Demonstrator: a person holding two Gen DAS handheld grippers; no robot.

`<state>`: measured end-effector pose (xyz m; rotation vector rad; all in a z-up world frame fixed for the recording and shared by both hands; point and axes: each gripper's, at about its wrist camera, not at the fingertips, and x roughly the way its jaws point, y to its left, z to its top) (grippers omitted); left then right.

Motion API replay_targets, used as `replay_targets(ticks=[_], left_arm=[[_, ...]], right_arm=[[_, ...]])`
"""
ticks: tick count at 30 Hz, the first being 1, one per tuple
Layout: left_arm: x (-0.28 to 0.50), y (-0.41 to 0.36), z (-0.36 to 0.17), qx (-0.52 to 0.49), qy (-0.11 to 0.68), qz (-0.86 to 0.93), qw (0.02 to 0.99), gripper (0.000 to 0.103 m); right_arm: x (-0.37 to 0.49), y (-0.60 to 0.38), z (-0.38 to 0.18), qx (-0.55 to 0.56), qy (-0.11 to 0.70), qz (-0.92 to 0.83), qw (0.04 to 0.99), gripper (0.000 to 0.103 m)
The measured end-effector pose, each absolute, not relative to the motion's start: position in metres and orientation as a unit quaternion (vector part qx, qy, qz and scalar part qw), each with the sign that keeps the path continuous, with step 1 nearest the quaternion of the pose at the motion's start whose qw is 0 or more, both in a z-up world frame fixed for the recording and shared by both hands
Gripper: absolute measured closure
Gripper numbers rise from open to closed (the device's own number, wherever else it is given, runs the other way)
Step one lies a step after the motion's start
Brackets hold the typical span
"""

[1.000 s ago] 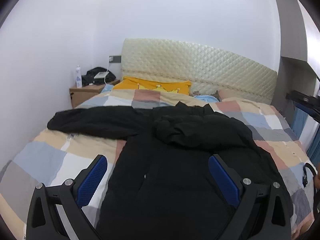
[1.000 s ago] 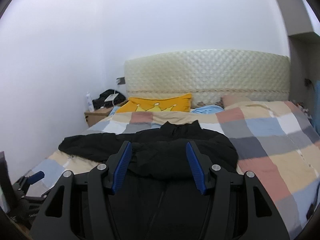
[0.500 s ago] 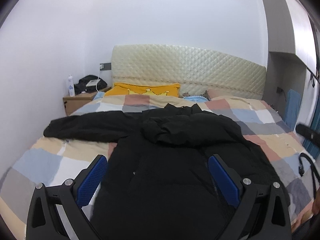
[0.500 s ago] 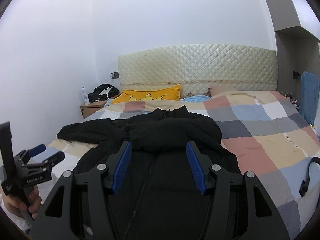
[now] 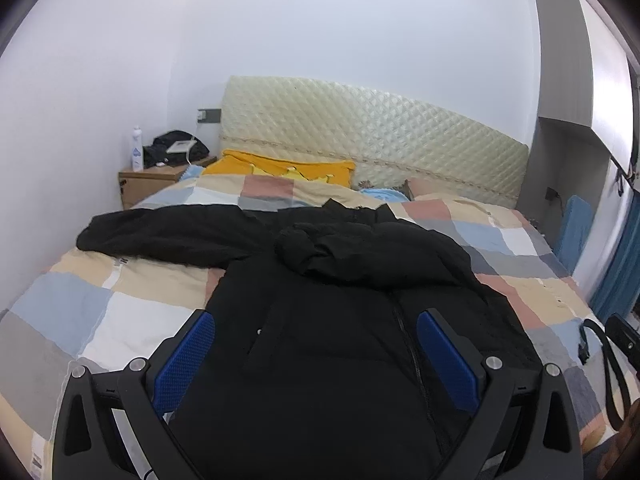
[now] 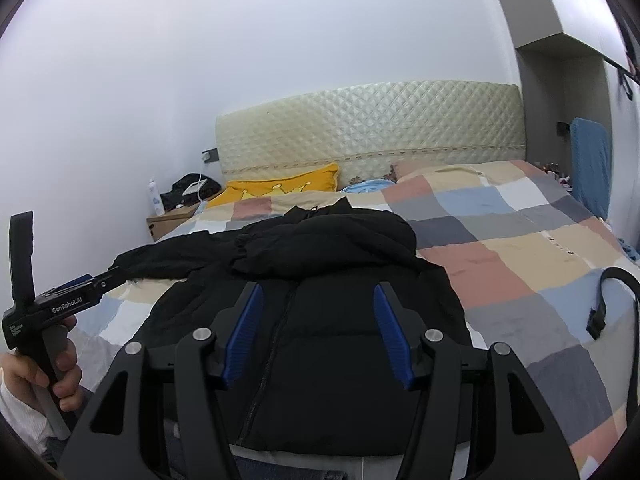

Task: Fold large clothes
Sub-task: 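Move the left tool toward the other sleeve cuff, then grasp the other sleeve cuff with the left tool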

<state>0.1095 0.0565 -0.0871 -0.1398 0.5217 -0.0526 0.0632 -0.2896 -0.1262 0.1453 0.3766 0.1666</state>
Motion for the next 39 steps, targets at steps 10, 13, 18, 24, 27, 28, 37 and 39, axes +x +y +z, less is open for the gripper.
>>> replay_targets(ticks=[10, 13, 18, 24, 27, 28, 37, 39], left_arm=[[0.137, 0.151, -0.062, -0.11, 0.284, 0.032, 0.952, 0.001], [0.156, 0.19, -0.059, -0.111, 0.294, 0.058, 0.948, 0.001], [0.202, 0.262, -0.075, -0.132, 0.333, 0.073, 0.931, 0.001], [0.249, 0.352, -0.113, -0.178, 0.339, 0.106, 0.917, 0.001], [0.265, 0.385, -0.135, -0.212, 0.341, 0.103, 0.91, 0.001], [0.274, 0.402, -0.148, -0.246, 0.337, 0.094, 0.904, 0.001], [0.329, 0.491, -0.227, -0.385, 0.326, 0.099, 0.858, 0.001], [0.345, 0.499, -0.241, -0.37, 0.336, 0.124, 0.857, 0.001]], right_arm=[[0.066, -0.282, -0.129, 0.069, 0.194, 0.082, 0.975, 0.039], [0.064, -0.277, -0.131, 0.065, 0.195, 0.077, 0.976, 0.033], [0.062, -0.268, -0.135, 0.063, 0.195, 0.072, 0.976, 0.031], [0.072, -0.266, -0.142, 0.063, 0.207, 0.056, 0.975, 0.022], [0.081, -0.264, -0.146, 0.062, 0.222, 0.055, 0.972, 0.022], [0.085, -0.261, -0.148, 0.059, 0.229, 0.054, 0.97, 0.022], [0.114, -0.24, -0.162, 0.027, 0.265, 0.023, 0.964, 0.021], [0.121, -0.237, -0.163, 0.025, 0.268, 0.017, 0.963, 0.02]])
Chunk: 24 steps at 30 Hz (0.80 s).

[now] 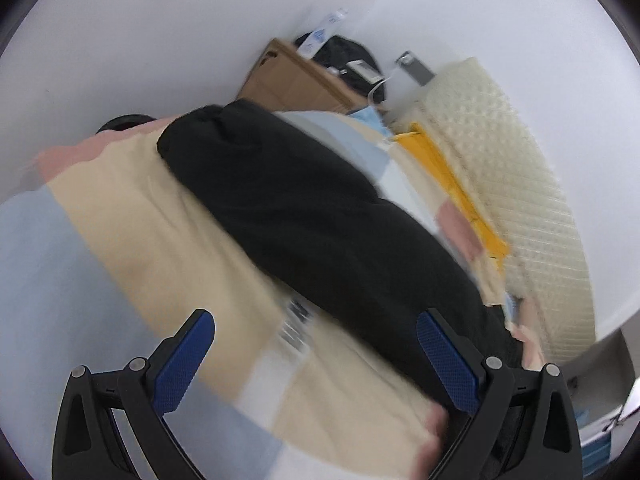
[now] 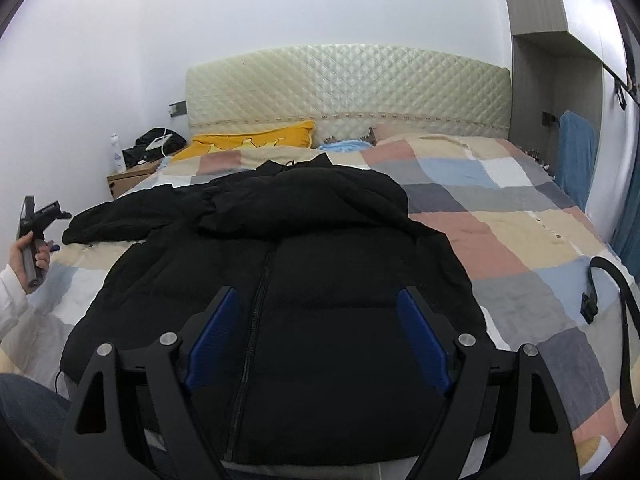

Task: Fold large clothes
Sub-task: 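Grasp the other sleeve cuff with the left tool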

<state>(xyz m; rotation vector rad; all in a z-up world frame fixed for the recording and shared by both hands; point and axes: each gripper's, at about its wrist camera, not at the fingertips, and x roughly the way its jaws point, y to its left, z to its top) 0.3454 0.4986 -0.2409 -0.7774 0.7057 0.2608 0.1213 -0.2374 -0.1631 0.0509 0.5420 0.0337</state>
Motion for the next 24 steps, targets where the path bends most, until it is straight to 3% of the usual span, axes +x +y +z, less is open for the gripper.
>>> replay_targets(ticks=[6, 16, 18, 19, 21, 23, 24], left_arm=[[0.379, 0.528, -0.277, -0.416, 0.319, 0.152, 0.838, 0.005], [0.415, 0.561, -0.29, -0.452, 0.271, 0.171, 0.833, 0.005], [0.417, 0.566, -0.29, -0.464, 0.255, 0.183, 0.828, 0.018], [0.419, 0.569, -0.289, -0.467, 0.254, 0.191, 0.825, 0.035], [0.419, 0.575, -0.289, -0.475, 0.249, 0.194, 0.822, 0.049], [0.415, 0.578, -0.286, -0.486, 0.238, 0.189, 0.819, 0.074], [0.412, 0.578, -0.285, -0.496, 0.232, 0.185, 0.816, 0.078]], right_arm=[[0.145, -0.23, -0.168, 0.015, 0.286, 0.001, 0.958, 0.017], [0.175, -0.227, -0.175, 0.036, 0.317, -0.024, 0.947, 0.017], [0.179, -0.23, -0.179, 0.044, 0.327, -0.026, 0.943, 0.017], [0.18, -0.232, -0.181, 0.047, 0.331, -0.027, 0.942, 0.017], [0.181, -0.232, -0.183, 0.046, 0.334, -0.028, 0.941, 0.017], [0.18, -0.232, -0.182, 0.045, 0.335, -0.026, 0.941, 0.017], [0.178, -0.233, -0.181, 0.044, 0.332, -0.025, 0.942, 0.017]])
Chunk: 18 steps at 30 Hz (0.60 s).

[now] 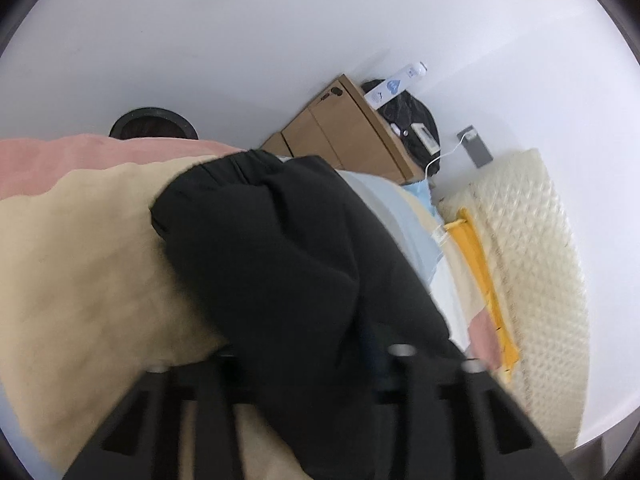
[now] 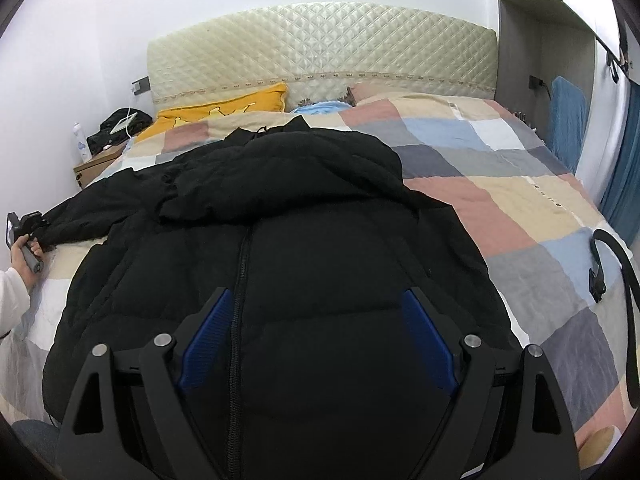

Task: Fold large clothes
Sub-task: 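Grasp the other sleeve cuff with the left tool, then lift the sleeve with the left tool and fold it across the jacket body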

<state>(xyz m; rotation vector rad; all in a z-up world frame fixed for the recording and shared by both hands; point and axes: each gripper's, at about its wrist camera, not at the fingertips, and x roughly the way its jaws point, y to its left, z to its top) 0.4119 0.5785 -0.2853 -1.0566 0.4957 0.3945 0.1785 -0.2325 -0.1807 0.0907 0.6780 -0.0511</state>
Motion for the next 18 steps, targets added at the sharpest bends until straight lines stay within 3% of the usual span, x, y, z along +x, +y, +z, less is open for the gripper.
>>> replay_targets(ticks=[2, 5, 15, 18], left_arm=[[0.406, 0.577, -0.28, -0.5, 0.226, 0.184, 0.816, 0.088], [0.4, 0.57, -0.261, -0.479, 0.225, 0.188, 0.828, 0.092], [0.378, 0.537, -0.17, -0.41, 0.228, 0.198, 0.861, 0.094], [0.371, 0.522, -0.137, -0.386, 0.225, 0.201, 0.872, 0.094]], right_arm=[[0.178, -0.232, -0.179, 0.043, 0.331, -0.021, 0.942, 0.017], [0.176, -0.232, -0.179, 0.045, 0.333, -0.007, 0.942, 0.017], [0.159, -0.244, -0.171, 0.065, 0.325, 0.017, 0.943, 0.015], [0.152, -0.245, -0.169, 0.073, 0.323, 0.049, 0.942, 0.003]])
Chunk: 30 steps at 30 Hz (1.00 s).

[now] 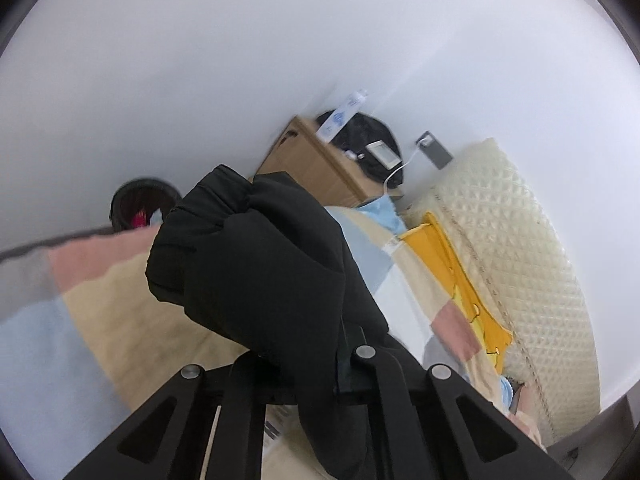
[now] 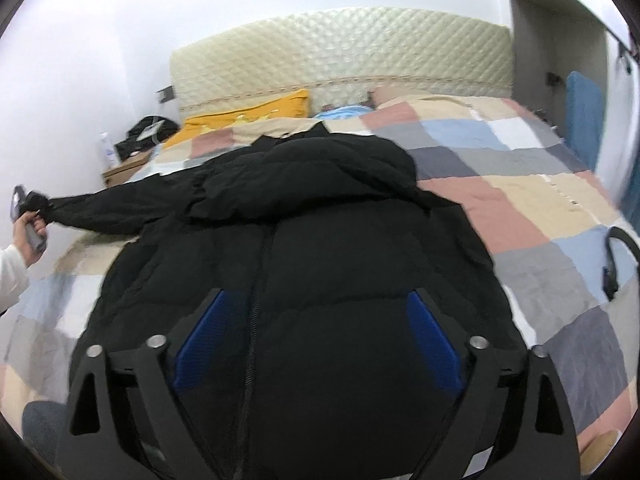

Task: Fold large clothes
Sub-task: 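Lift the sleeve with the left tool and fold it across the jacket body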

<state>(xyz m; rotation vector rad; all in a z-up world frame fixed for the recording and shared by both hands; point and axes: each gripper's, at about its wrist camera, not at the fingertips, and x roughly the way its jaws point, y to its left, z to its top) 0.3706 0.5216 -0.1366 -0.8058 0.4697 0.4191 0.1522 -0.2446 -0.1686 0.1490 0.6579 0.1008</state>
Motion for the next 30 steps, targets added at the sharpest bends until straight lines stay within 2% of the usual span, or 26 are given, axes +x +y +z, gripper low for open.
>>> replay_targets(ticks=[1, 12, 18, 24, 30], left_arm=[[0.373, 0.518, -0.127, -0.374, 0.226, 0.204, 0.876, 0.094], [0.349, 0.436, -0.02, -0.299, 0.195, 0.18, 0.916, 0.095], [0.341, 0.373, 0.035, -0.253, 0.185, 0.165, 0.935, 0.095], [0.341, 0.304, 0.084, -0.211, 0.173, 0.13, 0.953, 0.095], [0.347, 0.222, 0.122, -0.161, 0.164, 0.08, 0.97, 0.094]], right_arm=[[0.149, -0.245, -0.166, 0.071, 0.316, 0.055, 0.945, 0.0], [0.127, -0.271, -0.145, 0.053, 0.27, 0.078, 0.958, 0.0], [0.118, -0.29, -0.14, 0.074, 0.257, 0.108, 0.957, 0.0], [0.103, -0.293, -0.128, 0.034, 0.218, 0.102, 0.97, 0.0], [0.106, -0.31, -0.123, 0.05, 0.221, 0.103, 0.969, 0.0]])
